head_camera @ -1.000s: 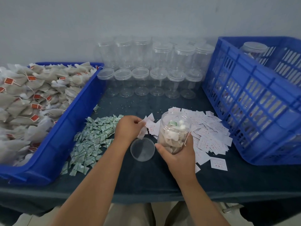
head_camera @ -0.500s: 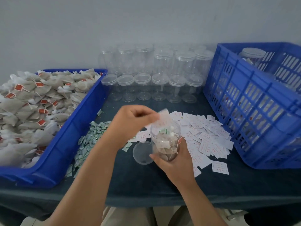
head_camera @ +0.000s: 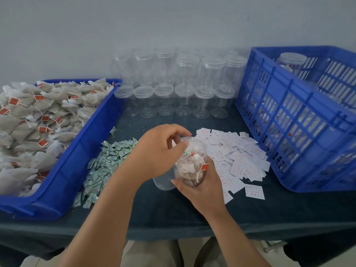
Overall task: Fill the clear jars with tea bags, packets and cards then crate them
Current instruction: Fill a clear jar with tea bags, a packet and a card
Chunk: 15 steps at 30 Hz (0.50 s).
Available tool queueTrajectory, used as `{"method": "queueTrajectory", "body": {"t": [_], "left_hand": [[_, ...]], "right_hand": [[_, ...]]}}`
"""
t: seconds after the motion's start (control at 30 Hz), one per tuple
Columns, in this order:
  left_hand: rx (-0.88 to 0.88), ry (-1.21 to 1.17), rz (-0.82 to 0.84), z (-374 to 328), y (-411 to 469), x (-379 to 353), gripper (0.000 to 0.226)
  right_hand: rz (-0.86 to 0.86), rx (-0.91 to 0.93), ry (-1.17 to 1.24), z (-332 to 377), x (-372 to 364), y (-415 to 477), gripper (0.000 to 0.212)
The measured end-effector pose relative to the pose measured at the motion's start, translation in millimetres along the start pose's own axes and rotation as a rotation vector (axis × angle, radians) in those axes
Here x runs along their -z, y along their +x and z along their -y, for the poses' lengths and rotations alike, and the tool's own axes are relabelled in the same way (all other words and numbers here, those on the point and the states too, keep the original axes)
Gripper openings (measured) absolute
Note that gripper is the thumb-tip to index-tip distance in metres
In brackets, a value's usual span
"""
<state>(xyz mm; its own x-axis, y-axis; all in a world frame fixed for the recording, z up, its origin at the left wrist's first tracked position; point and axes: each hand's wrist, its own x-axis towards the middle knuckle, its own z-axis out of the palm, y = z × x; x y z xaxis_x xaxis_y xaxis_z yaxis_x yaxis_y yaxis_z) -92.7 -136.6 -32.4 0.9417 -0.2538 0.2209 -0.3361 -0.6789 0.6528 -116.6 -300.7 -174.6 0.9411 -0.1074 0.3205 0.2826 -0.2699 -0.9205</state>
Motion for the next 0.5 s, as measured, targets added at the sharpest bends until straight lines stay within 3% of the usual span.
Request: {"method": "queueTrajectory", "body": {"t": [0.1, 0.2, 0.27, 0.5], "left_hand": [[-0.158, 0.212, 0.064, -5.5, -14.9, -4.0, 0.047], [-0.269, 0.362, -0.037, -9.1, -18.8, -15.4, 0.029], [-0.218, 0.279, -0.106, -9.9, -20.0, -18.3, 0.013], [0.102, -0.054, -0.008, -7.5, -9.3, -17.0, 0.017]], "right_hand": [[0.002, -0.001, -0.033, -1.4, -0.4, 1.5, 0.079], [0.01, -0.011, -0.047, -4.3, -1.0, 1.8, 0.077], [0.008, -0.018, -0.038, -4.4, -0.7, 1.0, 0.078], [0.002, -0.043, -0.044, -2.2, -0.9, 1.6, 0.072]]}}
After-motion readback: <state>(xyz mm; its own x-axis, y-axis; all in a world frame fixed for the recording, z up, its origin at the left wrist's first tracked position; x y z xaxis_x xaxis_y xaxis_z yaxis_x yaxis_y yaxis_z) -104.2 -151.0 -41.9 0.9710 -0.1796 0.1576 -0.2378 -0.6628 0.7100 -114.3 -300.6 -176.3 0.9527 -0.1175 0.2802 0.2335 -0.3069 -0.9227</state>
